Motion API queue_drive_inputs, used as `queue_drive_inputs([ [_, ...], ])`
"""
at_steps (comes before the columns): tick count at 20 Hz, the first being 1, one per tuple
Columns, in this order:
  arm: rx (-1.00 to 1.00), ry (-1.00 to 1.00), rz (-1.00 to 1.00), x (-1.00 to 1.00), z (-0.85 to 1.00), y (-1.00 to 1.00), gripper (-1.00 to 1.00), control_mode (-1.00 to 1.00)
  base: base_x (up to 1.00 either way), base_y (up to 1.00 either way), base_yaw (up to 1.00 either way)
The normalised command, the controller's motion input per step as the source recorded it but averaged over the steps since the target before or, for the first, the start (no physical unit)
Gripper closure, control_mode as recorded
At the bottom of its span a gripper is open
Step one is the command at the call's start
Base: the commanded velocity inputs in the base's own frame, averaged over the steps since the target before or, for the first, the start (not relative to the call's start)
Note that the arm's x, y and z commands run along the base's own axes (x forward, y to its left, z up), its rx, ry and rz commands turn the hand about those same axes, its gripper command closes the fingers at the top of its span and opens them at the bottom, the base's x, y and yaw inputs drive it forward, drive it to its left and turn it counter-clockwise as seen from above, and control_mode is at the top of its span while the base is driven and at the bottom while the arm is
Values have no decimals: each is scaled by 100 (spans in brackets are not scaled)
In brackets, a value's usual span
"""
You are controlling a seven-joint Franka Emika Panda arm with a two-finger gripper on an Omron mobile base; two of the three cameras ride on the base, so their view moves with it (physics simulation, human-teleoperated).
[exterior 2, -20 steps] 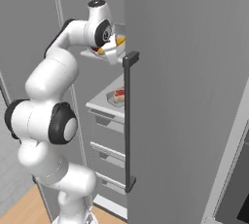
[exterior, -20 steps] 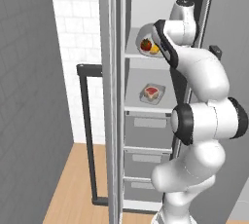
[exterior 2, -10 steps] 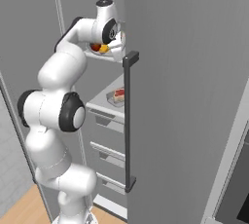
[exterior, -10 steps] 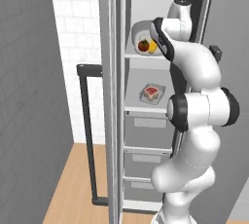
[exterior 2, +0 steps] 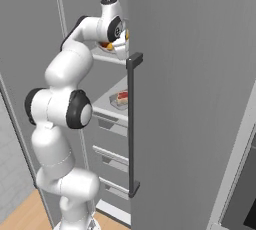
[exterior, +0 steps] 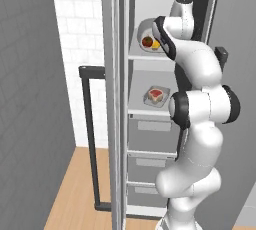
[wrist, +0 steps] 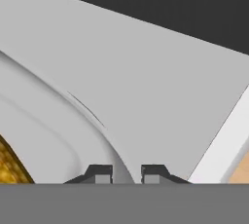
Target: Take the meat container that has the steak and place it on the second highest rack of the freezer. Then take the vegetable container that has the corn and tomato and place it on the highest rack of the freezer.
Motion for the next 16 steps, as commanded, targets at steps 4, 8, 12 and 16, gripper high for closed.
queue_drive_inputs([
  [4, 0, 0, -5, 10, 0, -9, 100, -100, 0, 0, 0],
  [8, 0, 0, 0, 0, 0, 0, -100, -100, 0, 0, 0],
  [12, 0, 0, 0, 0, 0, 0, -100, -100, 0, 0, 0],
  [16, 0, 0, 0, -1, 0, 0, -100, -100, 0, 0, 0],
])
